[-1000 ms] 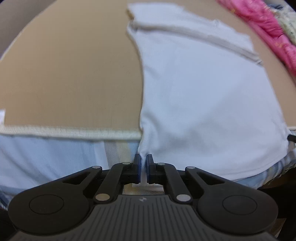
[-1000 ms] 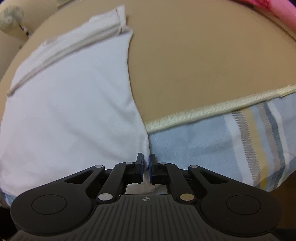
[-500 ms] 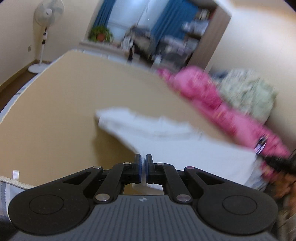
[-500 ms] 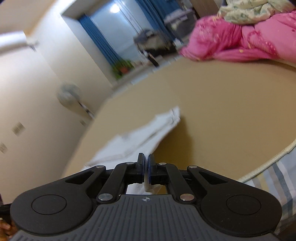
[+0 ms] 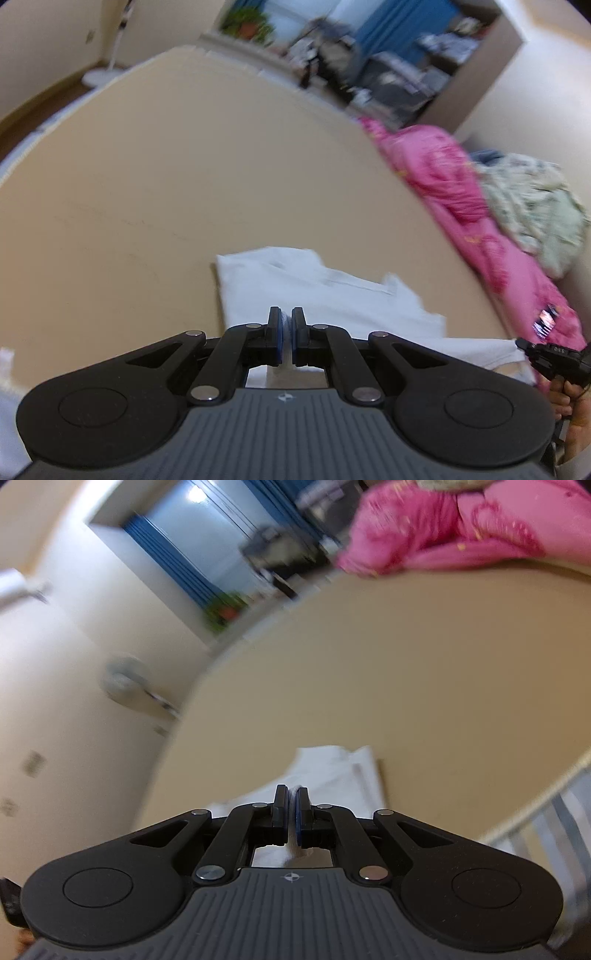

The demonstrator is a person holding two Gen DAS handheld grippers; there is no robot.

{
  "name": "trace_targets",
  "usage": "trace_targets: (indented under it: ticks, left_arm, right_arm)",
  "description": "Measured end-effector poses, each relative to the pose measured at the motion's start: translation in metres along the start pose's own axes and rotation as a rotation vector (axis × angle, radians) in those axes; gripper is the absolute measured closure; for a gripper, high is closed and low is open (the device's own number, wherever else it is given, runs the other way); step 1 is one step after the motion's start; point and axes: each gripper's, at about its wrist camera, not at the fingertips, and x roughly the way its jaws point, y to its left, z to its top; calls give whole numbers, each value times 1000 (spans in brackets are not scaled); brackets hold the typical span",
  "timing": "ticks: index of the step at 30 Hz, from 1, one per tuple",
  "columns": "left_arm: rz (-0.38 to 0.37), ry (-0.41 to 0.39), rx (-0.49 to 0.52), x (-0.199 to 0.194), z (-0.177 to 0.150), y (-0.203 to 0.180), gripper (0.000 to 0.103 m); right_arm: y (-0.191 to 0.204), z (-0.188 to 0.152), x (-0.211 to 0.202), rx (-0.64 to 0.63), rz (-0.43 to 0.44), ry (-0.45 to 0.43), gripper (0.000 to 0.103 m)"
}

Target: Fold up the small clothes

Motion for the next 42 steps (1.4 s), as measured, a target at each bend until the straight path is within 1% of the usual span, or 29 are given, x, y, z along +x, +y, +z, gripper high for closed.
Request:
trace_targets:
  ticks: [3, 5, 6, 7, 8, 9, 10, 11, 13, 14, 16, 17, 19, 21, 22, 23, 25, 27, 29, 32, 34, 35, 36, 37, 38, 39, 40, 41, 42]
  left_arm:
    - [23, 33, 18, 59, 29, 17, 97]
    - [79, 23, 64, 87, 41, 20, 97]
    - [93, 10, 88, 96, 43, 22, 88]
    - [88, 0, 89, 100, 44, 28, 84]
    - [82, -10, 69, 100, 45, 37, 78]
    - [91, -5, 40, 100, 45, 46, 77]
    - [104, 4, 14, 101, 45, 53, 77]
    - [105, 4, 0, 100, 46, 57, 74]
    - [100, 26, 9, 101, 45, 62, 66]
    - [104, 44, 29, 105, 45, 61, 61]
    - [122, 80, 92, 112, 41, 52, 59]
    - [129, 88, 123, 114, 39, 48, 58]
    - [141, 95, 185, 121, 35, 34, 52]
    - [152, 98, 244, 129, 32, 24, 43]
    - [159, 105, 267, 135, 28, 21, 42]
    - [168, 113, 281, 139, 24, 18, 40]
    - [197, 123, 294, 155, 22, 11, 40]
    - [213, 112, 297, 163, 24, 11, 40]
    - [209, 93, 292, 168, 28, 12, 40]
    - [196, 77, 266, 176, 34, 15, 41]
    - [188, 67, 255, 178, 37, 16, 44]
    - [181, 62, 255, 179, 38, 15, 56]
    - [171, 64, 255, 181, 39, 15, 76]
    - [157, 68, 253, 181, 40, 15, 87]
    - [147, 69, 251, 181, 41, 14, 96]
    - [146, 56, 257, 179, 42, 13, 97]
    - [148, 33, 265, 177, 44, 11, 97]
    - [146, 7, 261, 172, 46, 11, 98]
    - [138, -22, 241, 167, 49, 13, 98]
  right_arm:
    - [-9, 28, 75, 0, -83, 63, 100]
    - [-11, 31, 108, -16, -104, 85, 99]
    - [-14, 32, 121, -21, -121, 95, 96]
    - [-18, 31, 129, -22, -146, 85, 94]
    - [-22, 27, 131, -33, -159, 70, 88]
    - [-26, 23, 133, -52, -180, 67, 76]
    - [-30, 21, 137, -72, -245, 97, 73]
    - [-29, 21, 135, -83, -274, 94, 72]
    - [-29, 24, 128, -92, -237, 60, 72]
    - [-29, 24, 127, -99, -213, 63, 72]
    - [-29, 20, 131, -149, -207, 110, 71]
    - [-27, 16, 136, -195, -215, 145, 70]
    - [-18, 3, 145, -323, -240, 196, 65]
    - [-7, -8, 154, -435, -264, 208, 63]
    - [-3, -11, 158, -466, -267, 209, 62]
    - [2, -4, 168, -479, -269, 205, 61]
    - [5, -4, 172, -488, -274, 185, 61]
    - [9, -3, 177, -496, -279, 161, 60]
    - [10, 1, 177, -487, -269, 145, 57]
    - [13, 5, 181, -476, -248, 120, 57]
    - [13, 6, 187, -459, -233, 114, 57]
    - [12, 7, 187, -454, -235, 113, 57]
    - [12, 8, 190, -448, -238, 112, 57]
    - [11, 9, 191, -439, -236, 110, 57]
    - [10, 11, 194, -426, -227, 103, 62]
    - [10, 13, 195, -412, -212, 98, 81]
    - [9, 15, 197, -396, -189, 96, 94]
    - [10, 17, 197, -383, -176, 82, 98]
    - [10, 20, 194, -365, -166, 51, 98]
